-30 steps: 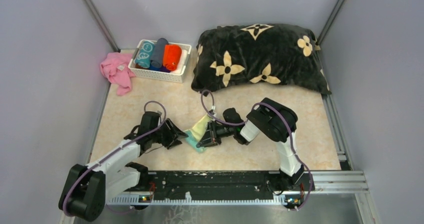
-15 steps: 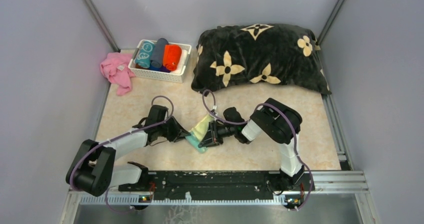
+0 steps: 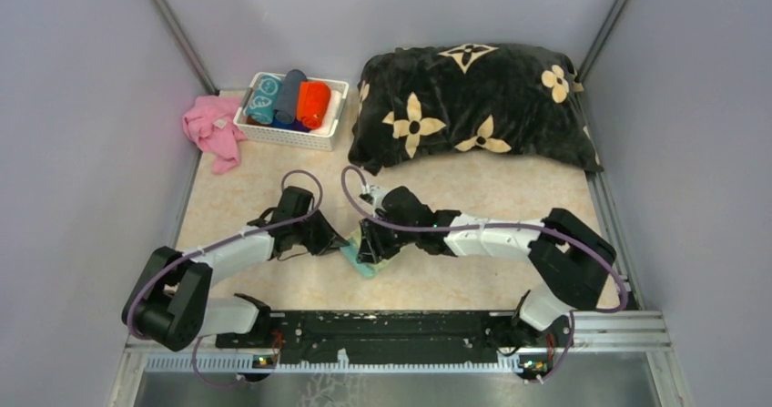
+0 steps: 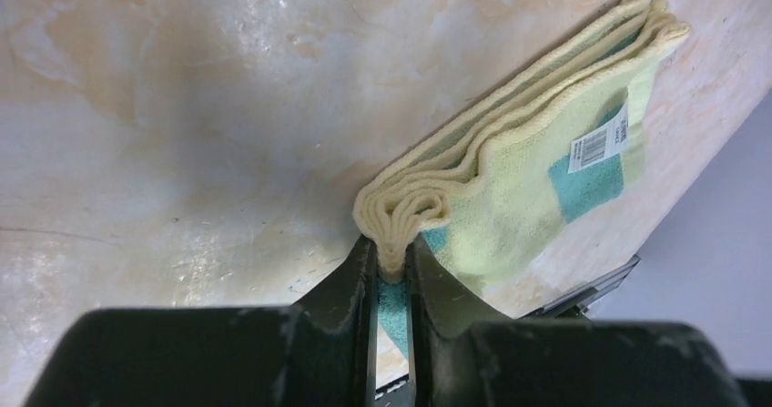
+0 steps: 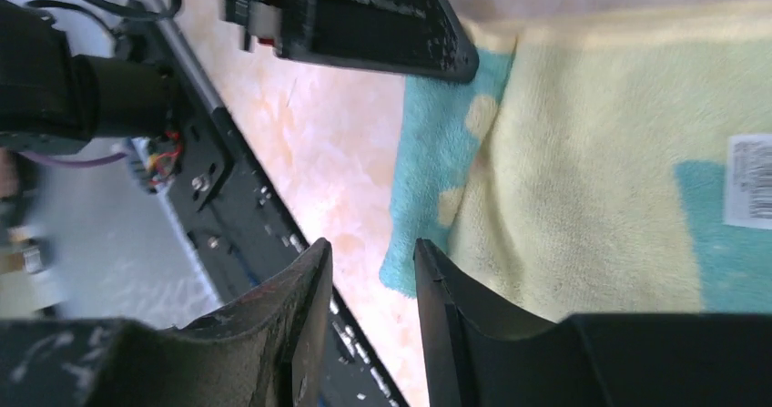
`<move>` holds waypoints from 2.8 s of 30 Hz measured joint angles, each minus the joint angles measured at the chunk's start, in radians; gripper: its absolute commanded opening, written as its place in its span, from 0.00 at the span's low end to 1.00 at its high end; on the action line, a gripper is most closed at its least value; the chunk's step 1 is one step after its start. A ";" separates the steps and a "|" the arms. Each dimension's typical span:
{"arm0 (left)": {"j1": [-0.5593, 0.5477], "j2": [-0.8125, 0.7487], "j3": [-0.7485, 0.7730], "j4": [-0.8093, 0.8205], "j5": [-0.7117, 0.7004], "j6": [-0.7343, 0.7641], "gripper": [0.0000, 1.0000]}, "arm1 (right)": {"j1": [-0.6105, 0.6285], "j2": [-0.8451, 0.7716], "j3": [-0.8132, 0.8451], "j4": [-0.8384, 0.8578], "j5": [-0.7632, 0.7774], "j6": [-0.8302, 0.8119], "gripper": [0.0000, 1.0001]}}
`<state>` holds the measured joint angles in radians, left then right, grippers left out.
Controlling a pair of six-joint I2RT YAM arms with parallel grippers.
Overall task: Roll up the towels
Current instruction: Roll the towel at the center of the board.
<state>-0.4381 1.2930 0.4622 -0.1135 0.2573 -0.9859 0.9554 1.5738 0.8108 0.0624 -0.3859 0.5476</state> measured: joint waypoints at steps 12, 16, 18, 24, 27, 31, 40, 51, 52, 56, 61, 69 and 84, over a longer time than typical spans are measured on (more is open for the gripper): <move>-0.018 -0.014 0.014 -0.050 -0.043 -0.011 0.12 | 0.318 0.011 0.181 -0.245 0.598 -0.217 0.40; -0.020 -0.020 0.014 -0.056 -0.051 -0.021 0.12 | 0.375 0.114 0.233 -0.277 0.727 -0.251 0.40; -0.020 -0.025 0.014 -0.061 -0.058 -0.028 0.12 | 0.398 0.150 0.247 -0.289 0.759 -0.258 0.39; -0.020 -0.050 0.014 -0.080 -0.076 -0.047 0.15 | 0.437 0.277 0.301 -0.341 0.866 -0.274 0.28; -0.021 -0.065 0.014 -0.091 -0.086 -0.054 0.23 | 0.447 0.303 0.326 -0.354 0.900 -0.280 0.10; -0.021 -0.105 0.006 -0.112 -0.103 -0.059 0.42 | 0.438 0.305 0.328 -0.347 0.877 -0.295 0.02; -0.015 -0.312 -0.059 -0.151 -0.153 -0.064 0.66 | 0.145 0.167 0.109 -0.053 0.236 -0.223 0.00; -0.010 -0.567 -0.184 -0.108 -0.116 -0.031 0.73 | -0.095 0.274 -0.119 0.574 -0.338 0.225 0.00; -0.010 -0.571 -0.200 -0.088 -0.104 -0.030 0.72 | -0.107 0.297 -0.131 0.624 -0.364 0.269 0.00; -0.009 -0.550 -0.242 -0.011 -0.061 -0.029 0.71 | -0.144 0.391 -0.154 0.786 -0.437 0.426 0.00; -0.009 -0.451 -0.245 0.075 -0.014 -0.026 0.66 | -0.158 0.435 -0.185 0.881 -0.467 0.535 0.00; -0.009 -0.275 -0.245 0.177 0.048 -0.023 0.53 | -0.159 0.456 -0.244 0.966 -0.461 0.616 0.00; -0.064 -0.093 -0.143 0.186 0.029 0.031 0.40 | -0.104 0.166 -0.192 0.428 -0.269 0.324 0.48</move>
<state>-0.5022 1.2003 0.3195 0.0727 0.2867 -0.9550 0.8513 1.7397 0.6186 0.4900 -0.6544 0.8719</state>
